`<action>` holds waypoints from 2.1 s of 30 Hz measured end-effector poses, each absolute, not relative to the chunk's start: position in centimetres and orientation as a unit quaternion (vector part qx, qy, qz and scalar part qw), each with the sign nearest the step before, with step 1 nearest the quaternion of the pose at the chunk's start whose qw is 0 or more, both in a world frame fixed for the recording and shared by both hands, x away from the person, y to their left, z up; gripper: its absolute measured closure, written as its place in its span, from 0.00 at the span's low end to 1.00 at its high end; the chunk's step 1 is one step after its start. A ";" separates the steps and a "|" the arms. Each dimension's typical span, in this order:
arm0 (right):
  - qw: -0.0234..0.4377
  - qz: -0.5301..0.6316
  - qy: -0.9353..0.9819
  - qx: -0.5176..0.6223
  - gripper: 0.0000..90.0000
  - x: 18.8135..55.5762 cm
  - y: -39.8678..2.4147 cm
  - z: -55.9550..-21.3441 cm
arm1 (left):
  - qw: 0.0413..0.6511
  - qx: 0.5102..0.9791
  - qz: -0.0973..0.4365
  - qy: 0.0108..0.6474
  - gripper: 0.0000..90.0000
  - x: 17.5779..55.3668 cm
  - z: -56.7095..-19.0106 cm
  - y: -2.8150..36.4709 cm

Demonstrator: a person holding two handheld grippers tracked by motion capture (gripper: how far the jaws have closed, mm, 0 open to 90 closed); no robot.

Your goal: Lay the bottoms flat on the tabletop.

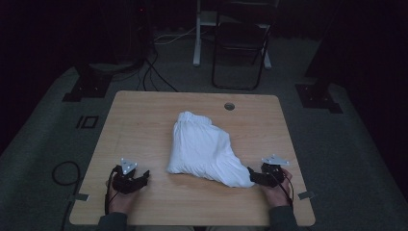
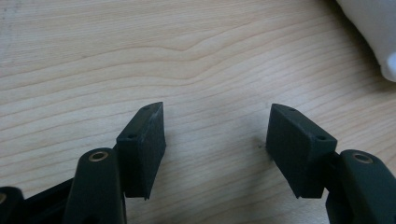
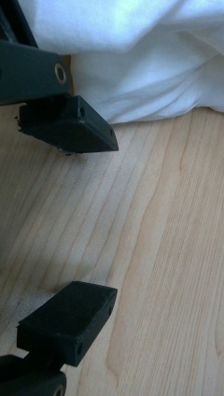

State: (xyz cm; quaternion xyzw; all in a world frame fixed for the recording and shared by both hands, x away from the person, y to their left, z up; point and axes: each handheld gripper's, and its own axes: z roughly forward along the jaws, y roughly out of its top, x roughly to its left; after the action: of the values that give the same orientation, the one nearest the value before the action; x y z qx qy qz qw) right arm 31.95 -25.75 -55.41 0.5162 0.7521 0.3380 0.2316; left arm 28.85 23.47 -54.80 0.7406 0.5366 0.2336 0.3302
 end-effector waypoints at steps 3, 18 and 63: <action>0.232 0.338 0.752 0.516 0.28 32.0 -25.8 -55.4 | 0.341 0.744 0.234 0.524 0.43 28.6 -54.1 23.0; 0.231 0.338 0.752 0.516 0.28 32.0 -25.8 -55.4 | 0.369 0.783 0.218 0.452 0.44 28.2 -50.6 19.5; 0.232 0.338 0.752 0.516 0.28 32.0 -25.8 -55.4 | 0.397 0.829 0.205 0.335 0.46 28.6 -46.7 10.8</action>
State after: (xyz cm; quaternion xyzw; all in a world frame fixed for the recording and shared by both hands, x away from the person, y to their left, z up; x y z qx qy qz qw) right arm 31.95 -25.75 -55.41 0.5161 0.7522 0.3380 0.2316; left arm 28.61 10.83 -46.69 0.8295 0.3346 0.2052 0.3975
